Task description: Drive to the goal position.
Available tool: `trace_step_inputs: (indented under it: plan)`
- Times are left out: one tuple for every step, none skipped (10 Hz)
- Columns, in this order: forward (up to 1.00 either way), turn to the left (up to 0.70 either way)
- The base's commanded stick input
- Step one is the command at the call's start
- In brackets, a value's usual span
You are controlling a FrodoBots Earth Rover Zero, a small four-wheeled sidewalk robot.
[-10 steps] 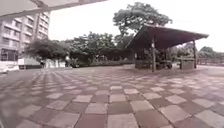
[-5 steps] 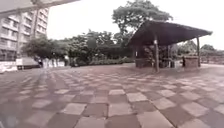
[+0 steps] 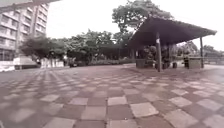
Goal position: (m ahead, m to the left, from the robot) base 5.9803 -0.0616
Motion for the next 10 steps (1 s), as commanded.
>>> trace_step_inputs:
  plan:
    - [1.0, 0.0]
    - [1.0, 0.0]
    - [1.0, 0.0]
    - [1.0, 0.0]
    - [1.0, 0.0]
    - [1.0, 0.0]
    - [1.0, 0.0]
    - [1.0, 0.0]
    - [1.0, 0.0]
    - [1.0, 0.0]
